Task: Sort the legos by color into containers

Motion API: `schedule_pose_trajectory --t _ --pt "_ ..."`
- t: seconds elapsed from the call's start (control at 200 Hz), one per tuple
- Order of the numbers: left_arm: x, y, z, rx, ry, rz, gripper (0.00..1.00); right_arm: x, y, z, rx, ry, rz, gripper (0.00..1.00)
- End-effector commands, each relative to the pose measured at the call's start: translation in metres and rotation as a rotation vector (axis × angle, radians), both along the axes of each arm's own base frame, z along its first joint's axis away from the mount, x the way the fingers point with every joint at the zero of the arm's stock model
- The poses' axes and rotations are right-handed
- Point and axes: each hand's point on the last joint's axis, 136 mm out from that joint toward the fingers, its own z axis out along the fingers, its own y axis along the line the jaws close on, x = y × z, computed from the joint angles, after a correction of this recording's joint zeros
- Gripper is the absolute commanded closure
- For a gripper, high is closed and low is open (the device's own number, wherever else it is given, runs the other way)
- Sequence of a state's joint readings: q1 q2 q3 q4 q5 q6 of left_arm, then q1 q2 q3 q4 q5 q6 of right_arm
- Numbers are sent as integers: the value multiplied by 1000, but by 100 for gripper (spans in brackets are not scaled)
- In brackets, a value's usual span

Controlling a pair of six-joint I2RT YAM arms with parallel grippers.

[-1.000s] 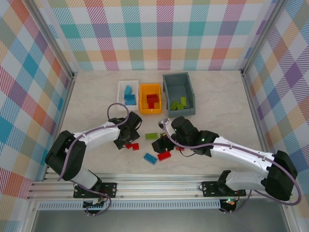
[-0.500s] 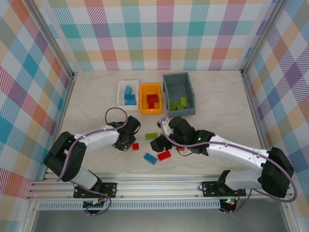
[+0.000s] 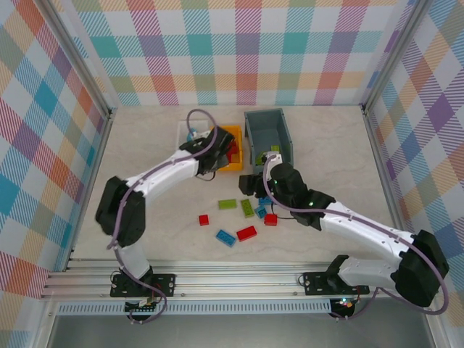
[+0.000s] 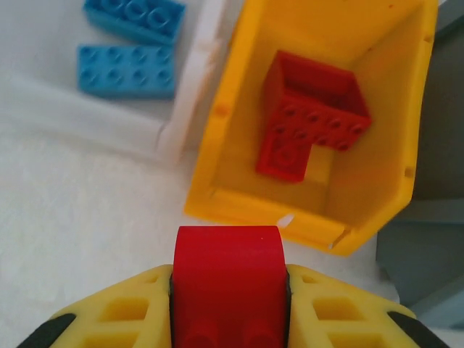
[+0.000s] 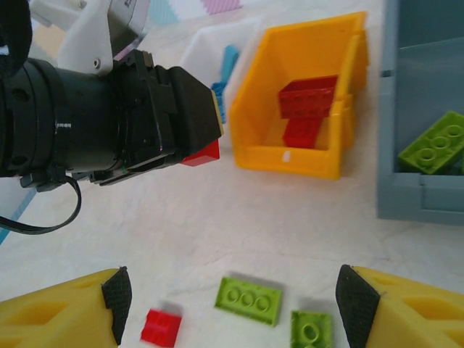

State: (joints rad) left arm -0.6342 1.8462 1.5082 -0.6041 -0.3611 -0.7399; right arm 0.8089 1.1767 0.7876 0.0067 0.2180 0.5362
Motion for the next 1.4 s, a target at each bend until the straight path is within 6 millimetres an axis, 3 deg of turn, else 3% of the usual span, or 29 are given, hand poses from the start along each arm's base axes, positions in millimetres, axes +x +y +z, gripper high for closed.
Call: schedule_pose_trajectory --t 0.0,0.175,0.395,0.515,0.605,0.7,0.85,0.945,1.07,1.23,1.315,1.395 --pt "20 -7 -10 156 31 -82 76 17 8 28 136 -15 -14 23" --pt "56 -15 -21 247 33 -92 76 24 6 28 182 11 -16 23" --pt "73 -14 -30 282 20 -115 74 19 -1 23 186 25 -21 22" --pt "75 -13 -38 310 37 -127 64 17 -2 17 185 43 -20 22" --pt "72 -11 -40 314 49 -123 48 15 -2 16 186 52 -19 22" --pt "70 -12 -32 302 35 -116 40 13 -4 16 185 51 -16 22" --pt "70 -12 -13 289 1 -120 40 10 -5 19 182 48 -4 22" --pt "68 -13 11 259 -41 -115 40 6 -7 21 175 43 3 22" --pt "53 -15 59 203 -127 -102 39 -1 -19 21 135 25 -3 22" --pt "9 1 114 69 -215 -54 37 -12 -38 24 38 -21 1 22" --pt "-22 15 132 5 -232 -51 36 -19 -44 23 -34 -31 23 22" --pt "-55 19 133 -68 -215 -95 35 -25 -48 17 -101 -13 52 23"
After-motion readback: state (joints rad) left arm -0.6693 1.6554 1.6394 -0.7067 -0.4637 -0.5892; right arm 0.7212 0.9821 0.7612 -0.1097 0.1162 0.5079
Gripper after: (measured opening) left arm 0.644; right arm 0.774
